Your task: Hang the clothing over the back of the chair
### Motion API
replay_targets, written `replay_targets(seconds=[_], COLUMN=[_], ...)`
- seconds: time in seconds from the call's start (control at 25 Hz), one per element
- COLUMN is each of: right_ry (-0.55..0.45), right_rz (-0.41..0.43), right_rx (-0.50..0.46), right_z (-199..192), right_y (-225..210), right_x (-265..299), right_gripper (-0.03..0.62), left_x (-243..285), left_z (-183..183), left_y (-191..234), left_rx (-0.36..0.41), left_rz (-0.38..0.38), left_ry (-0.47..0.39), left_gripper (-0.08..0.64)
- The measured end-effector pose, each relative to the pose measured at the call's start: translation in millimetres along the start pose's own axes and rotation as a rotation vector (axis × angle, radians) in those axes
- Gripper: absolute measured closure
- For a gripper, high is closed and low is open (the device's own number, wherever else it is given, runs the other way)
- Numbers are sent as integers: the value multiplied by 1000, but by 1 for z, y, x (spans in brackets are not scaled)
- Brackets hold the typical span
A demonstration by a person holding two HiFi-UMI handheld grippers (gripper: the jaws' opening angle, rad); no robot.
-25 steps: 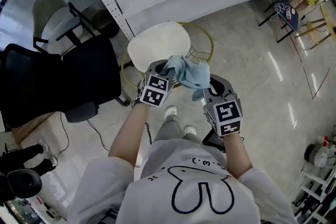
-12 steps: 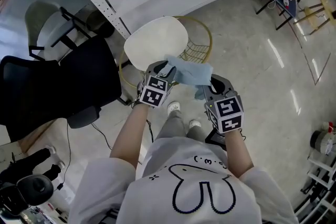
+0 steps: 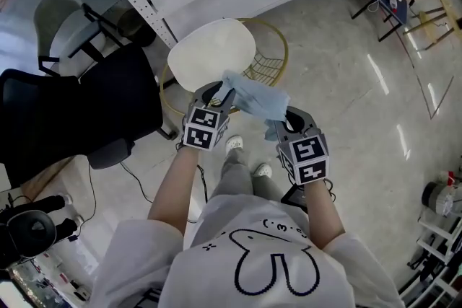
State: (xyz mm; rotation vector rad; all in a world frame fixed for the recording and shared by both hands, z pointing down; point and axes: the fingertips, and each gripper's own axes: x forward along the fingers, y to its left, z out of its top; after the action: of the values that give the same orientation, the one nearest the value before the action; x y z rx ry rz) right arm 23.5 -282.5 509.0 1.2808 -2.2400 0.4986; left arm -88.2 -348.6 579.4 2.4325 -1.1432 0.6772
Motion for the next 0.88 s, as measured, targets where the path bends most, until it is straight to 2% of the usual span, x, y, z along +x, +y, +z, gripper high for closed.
replay_targets(seconds=[0.4, 0.88], right_ry=[43, 263], right_rz=[50, 220], right_rx=[-2, 77], right_z=[-19, -82], right_y=[5, 15], right_x=[5, -2], right_gripper=[561, 560], left_x=[-18, -33], left_z=[19, 12], left_y=[-22, -56], left_rx=[3, -49], left_rz=[83, 132], left_ry=[-63, -74], left_gripper=[393, 394])
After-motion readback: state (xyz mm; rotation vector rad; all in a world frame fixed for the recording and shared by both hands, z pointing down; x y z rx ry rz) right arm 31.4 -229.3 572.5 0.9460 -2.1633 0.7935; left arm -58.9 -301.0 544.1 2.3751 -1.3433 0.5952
